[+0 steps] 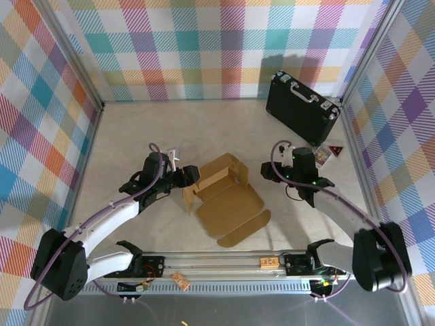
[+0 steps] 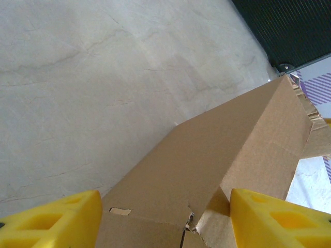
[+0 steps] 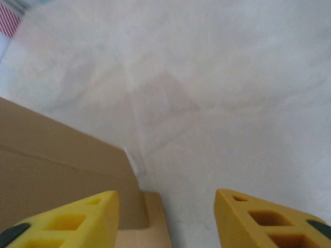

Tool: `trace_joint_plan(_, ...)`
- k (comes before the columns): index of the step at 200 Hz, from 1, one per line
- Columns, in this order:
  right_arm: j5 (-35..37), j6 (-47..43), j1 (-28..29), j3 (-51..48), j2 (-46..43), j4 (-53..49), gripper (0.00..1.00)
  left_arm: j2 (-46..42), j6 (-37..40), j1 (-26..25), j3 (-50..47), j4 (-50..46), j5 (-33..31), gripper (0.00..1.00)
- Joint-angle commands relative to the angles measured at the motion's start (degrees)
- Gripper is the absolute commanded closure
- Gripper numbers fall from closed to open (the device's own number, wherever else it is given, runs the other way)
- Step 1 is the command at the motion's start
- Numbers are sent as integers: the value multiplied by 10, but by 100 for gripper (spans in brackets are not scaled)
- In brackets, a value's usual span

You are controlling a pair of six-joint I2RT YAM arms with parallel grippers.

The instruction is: Fold the paper box

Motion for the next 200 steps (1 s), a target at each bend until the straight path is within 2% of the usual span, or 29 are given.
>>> trace_joint_plan(1, -91, -14, 8, 33, 53, -5, 56, 15, 21, -5, -12, -72, -27, 35)
trace_joint_plan(42, -159, -121, 43, 58, 122, -7, 64, 18, 19, -6, -7, -70, -26, 35)
trace_joint_plan(73, -193, -209, 65, 91, 160, -32, 63, 22, 19, -6, -7, -71, -26, 35)
trace_joint_plan(101, -195, -269, 73, 131, 204, -46, 56, 23, 19, -5, -7, -70, -25, 35)
trace_joint_plan(134, -228, -314, 76, 168, 240, -62, 47, 22, 19, -5, -6, -75, -27, 35)
trace_joint_plan(200, -258, -422, 89, 134, 250, 36, 28, 7, 20, -6, -8, -86, -34, 35)
